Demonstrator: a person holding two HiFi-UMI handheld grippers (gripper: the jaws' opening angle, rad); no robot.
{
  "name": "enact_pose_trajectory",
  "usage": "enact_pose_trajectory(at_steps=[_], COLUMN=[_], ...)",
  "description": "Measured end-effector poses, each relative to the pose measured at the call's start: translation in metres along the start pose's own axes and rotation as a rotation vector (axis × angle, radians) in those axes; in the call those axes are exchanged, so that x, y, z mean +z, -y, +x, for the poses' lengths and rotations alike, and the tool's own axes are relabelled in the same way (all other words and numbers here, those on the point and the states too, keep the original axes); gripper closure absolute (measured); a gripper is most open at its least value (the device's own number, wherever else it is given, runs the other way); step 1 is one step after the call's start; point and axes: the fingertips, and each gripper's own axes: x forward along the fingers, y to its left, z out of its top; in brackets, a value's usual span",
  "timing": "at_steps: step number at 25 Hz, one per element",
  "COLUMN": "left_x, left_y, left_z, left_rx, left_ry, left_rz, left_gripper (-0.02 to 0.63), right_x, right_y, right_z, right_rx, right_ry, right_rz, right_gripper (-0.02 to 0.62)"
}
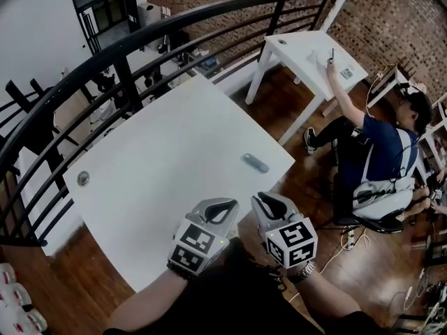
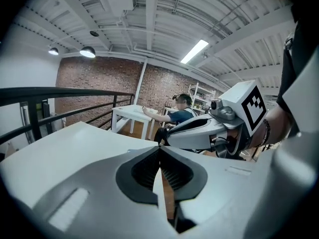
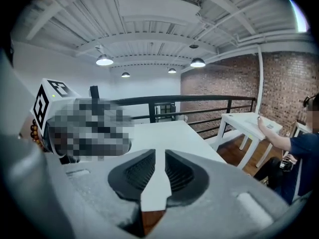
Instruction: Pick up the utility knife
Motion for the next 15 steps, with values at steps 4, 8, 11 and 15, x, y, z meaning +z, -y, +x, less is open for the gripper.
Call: enact_pose_trajectory(at_steps=[4,8,11,15], left_x=[0.005,0.008,0.013,0.016], left_y=[-0.013,-0.022,-0.029,-0.039], left_z=[0.053,0.095,0.119,0.147], left_rx=[0.018,0.035,0.053,0.071], left_ry=[-0.045,-0.087,-0.107,-0.134], left_rz=[-0.036,-0.059,-0.086,-0.116], left_gripper=[0.589,0.589,0.589,0.589], right_x=[-0.009,-0.023,-0.028,-0.033], right_y=[0.042,0.074,0.097,0.117], right_z=[0.028,0.055,0.072,0.094], right_rx=[0.057,0.117,0.145,0.191], right_ry=[-0.059,-0.116,-0.143,-0.179], right_rz=[-0.017,-0.044,-0.068,-0.094], right_gripper=[0.525,0.503,0.492,0.482])
